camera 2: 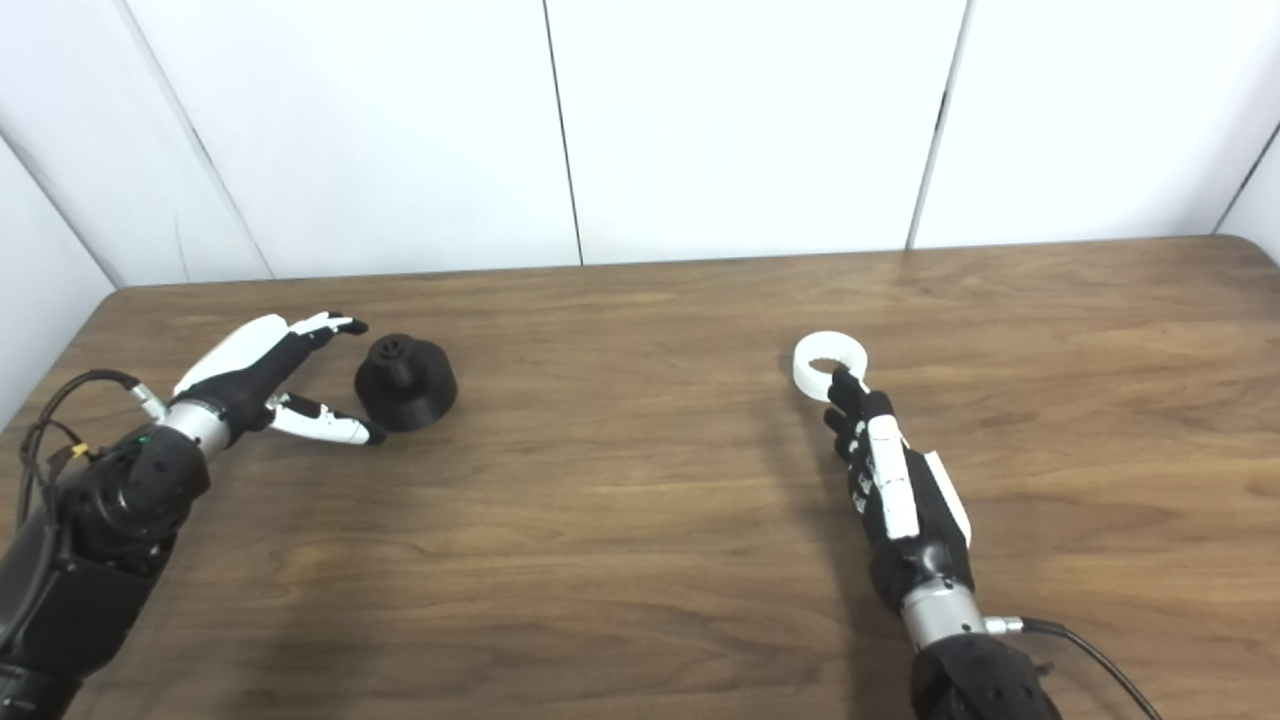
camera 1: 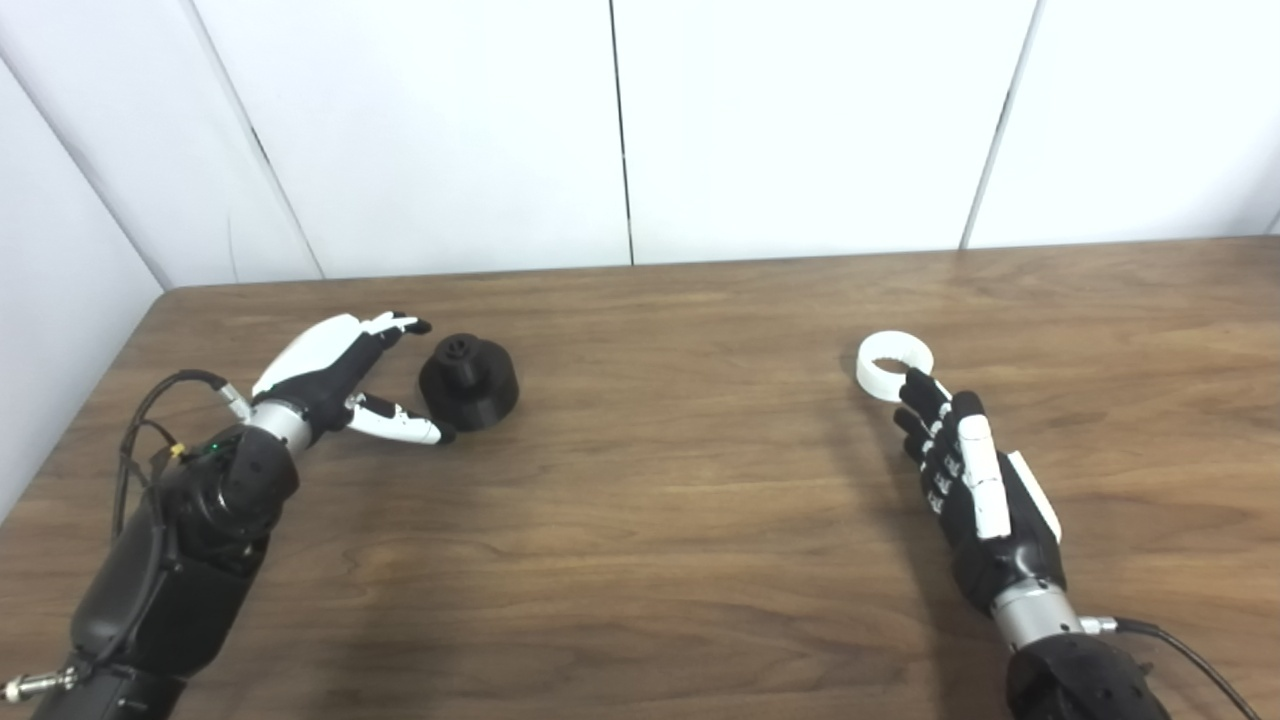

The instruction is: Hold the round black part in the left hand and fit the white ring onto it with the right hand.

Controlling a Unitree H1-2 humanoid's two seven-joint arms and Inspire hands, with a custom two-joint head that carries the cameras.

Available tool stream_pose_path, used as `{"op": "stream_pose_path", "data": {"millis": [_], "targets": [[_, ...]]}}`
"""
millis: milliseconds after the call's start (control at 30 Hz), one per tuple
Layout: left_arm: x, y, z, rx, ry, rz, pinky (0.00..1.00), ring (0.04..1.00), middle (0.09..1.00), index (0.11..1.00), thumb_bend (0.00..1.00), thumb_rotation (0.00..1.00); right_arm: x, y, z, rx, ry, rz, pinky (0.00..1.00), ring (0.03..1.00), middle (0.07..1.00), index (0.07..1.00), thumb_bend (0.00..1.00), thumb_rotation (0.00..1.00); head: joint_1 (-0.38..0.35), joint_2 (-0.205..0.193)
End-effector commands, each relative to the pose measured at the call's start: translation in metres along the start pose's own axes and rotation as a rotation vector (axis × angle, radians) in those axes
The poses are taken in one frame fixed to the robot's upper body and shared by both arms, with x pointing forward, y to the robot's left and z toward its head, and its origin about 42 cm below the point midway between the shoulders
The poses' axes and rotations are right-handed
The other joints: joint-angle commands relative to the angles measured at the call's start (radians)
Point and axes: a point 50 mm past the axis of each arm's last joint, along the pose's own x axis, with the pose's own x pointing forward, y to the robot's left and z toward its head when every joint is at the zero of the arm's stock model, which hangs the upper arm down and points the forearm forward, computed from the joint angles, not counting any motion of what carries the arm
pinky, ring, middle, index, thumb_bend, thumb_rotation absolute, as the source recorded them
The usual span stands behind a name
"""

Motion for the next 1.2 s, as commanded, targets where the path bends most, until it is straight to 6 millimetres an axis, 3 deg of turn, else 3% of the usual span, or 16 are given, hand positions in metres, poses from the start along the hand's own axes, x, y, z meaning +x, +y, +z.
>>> {"op": "stream_pose_path", "data": {"millis": [0,733,1167], "targets": [[0.007,0.033,0.011,0.048,-0.033,0.079,1.00,1.000,1.000,0.921,1.00,0.33,0.002,0.004,0.015,0.008,-0.084,0.009,1.00,0.955,0.950,0.926,0.56,1.00,0.000,0.001],[0.034,0.043,0.011,0.086,-0.016,0.021,1.00,1.000,1.000,0.927,1.00,0.37,-0.002,0.005,0.014,0.014,-0.082,-0.006,1.00,0.953,0.951,0.929,0.55,1.00,-0.012,-0.002],[0.043,0.051,0.016,0.060,-0.012,-0.033,1.00,1.000,1.000,0.907,1.00,0.33,-0.006,0.006,0.012,0.024,-0.081,-0.020,1.00,0.952,0.944,0.924,0.56,1.00,-0.022,0.002]]}}
